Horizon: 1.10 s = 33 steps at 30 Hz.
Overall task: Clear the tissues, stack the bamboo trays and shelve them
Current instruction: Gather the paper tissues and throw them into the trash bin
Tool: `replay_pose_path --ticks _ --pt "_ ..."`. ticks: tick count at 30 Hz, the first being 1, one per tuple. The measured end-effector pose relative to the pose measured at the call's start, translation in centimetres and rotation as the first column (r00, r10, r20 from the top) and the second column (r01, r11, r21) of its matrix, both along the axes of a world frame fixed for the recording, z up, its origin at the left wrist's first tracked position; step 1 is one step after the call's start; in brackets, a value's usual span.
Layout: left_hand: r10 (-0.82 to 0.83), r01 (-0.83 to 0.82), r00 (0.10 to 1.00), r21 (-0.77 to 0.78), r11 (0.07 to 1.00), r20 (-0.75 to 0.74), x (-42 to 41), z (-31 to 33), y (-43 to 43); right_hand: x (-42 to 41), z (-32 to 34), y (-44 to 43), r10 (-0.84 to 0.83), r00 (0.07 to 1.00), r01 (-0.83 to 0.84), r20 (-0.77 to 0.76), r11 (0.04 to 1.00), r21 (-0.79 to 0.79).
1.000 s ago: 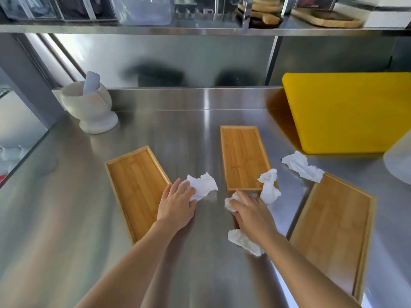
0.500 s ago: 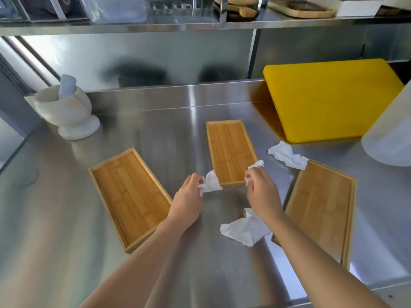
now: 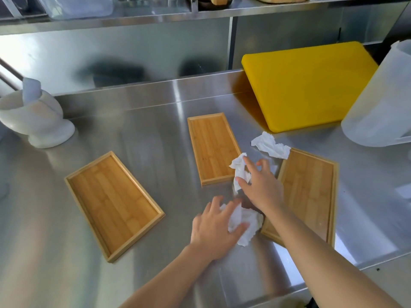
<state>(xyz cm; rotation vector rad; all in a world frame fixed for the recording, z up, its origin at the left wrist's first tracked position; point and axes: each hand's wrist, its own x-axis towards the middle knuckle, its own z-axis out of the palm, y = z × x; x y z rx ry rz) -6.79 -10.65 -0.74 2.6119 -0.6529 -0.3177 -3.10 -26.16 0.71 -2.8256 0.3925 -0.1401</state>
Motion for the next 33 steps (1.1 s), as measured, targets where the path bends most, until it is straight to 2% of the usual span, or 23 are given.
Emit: replay_pose_path --ticks 2,4,7,10,14,16,18,22,27,30,33 --pt "-0.09 0.088 0.996 0.138 0.987 0.008 -0.5 -0.8 -0.4 0.2 -0.7 0.0 0.035 0.999 -0.036 -0.034 0.999 -0.012" --pt "-0.147 0.133 0.987 0.2 0.971 0.058 -0.7 -1.4 -0.6 0.3 -1.1 -0.1 0.07 0.995 -0.072 -0.064 0.997 -0.029" --pt "-0.158 0.126 0.967 0.166 0.978 0.2 -0.6 -2.2 -0.3 0.6 -1.7 -0.4 0.085 0.992 -0.088 -0.097 0.996 -0.023" --pt "-0.183 0.145 0.951 0.162 0.976 0.249 -0.3 -2.3 -0.1 0.8 -1.4 -0.8 0.105 0.99 -0.104 -0.09 0.994 0.025" --pt "-0.155 0.129 0.969 0.143 0.981 0.193 0.7 -2.2 -0.6 1.4 -1.0 -1.7 0.15 0.988 -0.15 -0.027 0.988 0.027" --pt "-0.094 0.087 0.988 0.064 0.994 0.12 1.2 -2.0 -1.1 1.7 -0.9 -2.2 0.15 0.989 -0.149 -0.014 0.988 0.036" --pt "0.002 -0.001 0.999 -0.033 0.999 0.043 1.8 -1.4 -1.8 1.9 -0.8 -2.7 0.109 0.994 -0.11 0.019 0.991 0.08" --pt "0.089 -0.096 0.995 -0.185 0.978 -0.051 3.0 0.1 -3.6 2.4 0.0 -4.5 -0.033 0.997 0.021 0.073 0.987 0.16" --pt "0.187 -0.195 0.981 -0.253 0.948 -0.057 6.6 2.3 -6.8 2.5 0.9 -8.2 -0.133 0.969 0.093 0.206 0.977 0.191" --pt "0.16 -0.156 0.987 -0.21 0.965 0.0 8.9 3.7 -9.7 2.8 0.9 -10.7 -0.189 0.965 0.147 0.181 0.963 0.226" --pt "0.072 -0.065 0.993 -0.084 0.994 0.091 11.2 4.2 -12.7 3.0 0.4 -12.8 -0.235 0.959 0.199 0.158 0.956 0.215"
